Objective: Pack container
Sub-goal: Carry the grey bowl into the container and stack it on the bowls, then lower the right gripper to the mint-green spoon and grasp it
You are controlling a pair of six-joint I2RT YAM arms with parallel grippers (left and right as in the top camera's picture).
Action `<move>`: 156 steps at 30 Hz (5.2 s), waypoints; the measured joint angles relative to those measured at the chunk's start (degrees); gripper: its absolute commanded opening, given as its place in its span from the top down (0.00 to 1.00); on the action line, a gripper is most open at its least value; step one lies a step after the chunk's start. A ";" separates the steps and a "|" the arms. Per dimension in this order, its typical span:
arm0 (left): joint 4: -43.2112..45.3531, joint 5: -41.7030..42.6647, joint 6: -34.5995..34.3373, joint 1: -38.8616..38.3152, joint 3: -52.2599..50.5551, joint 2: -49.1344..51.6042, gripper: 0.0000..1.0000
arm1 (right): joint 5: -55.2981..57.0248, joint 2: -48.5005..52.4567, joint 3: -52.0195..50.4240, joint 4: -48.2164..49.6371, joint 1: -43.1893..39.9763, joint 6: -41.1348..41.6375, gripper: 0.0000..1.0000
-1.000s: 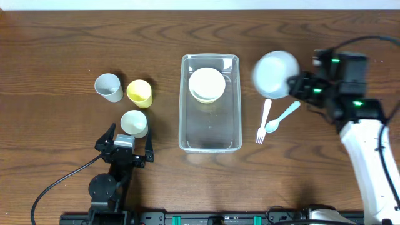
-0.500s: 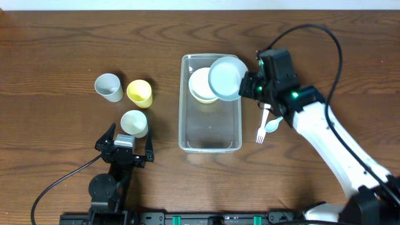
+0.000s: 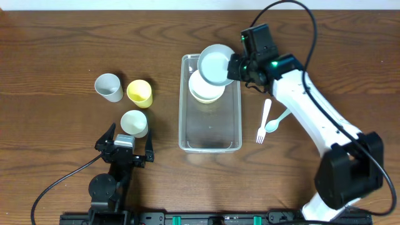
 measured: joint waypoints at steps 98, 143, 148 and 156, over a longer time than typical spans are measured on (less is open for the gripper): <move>0.00 0.00 0.00 0.00 0.00 0.00 0.02 | 4.39 -7.32 -14.01 -18.71 -13.14 7.69 0.46; 0.00 0.00 0.00 0.00 0.00 0.00 0.02 | 11.02 -7.65 -35.82 8.90 -14.97 13.99 0.89; 0.00 0.00 0.00 0.00 0.00 0.00 0.02 | 11.26 -7.65 -35.82 8.94 -14.95 12.83 0.94; 0.00 0.00 0.00 0.00 0.00 0.00 0.02 | 11.13 -7.65 -35.60 9.35 -14.95 7.63 0.99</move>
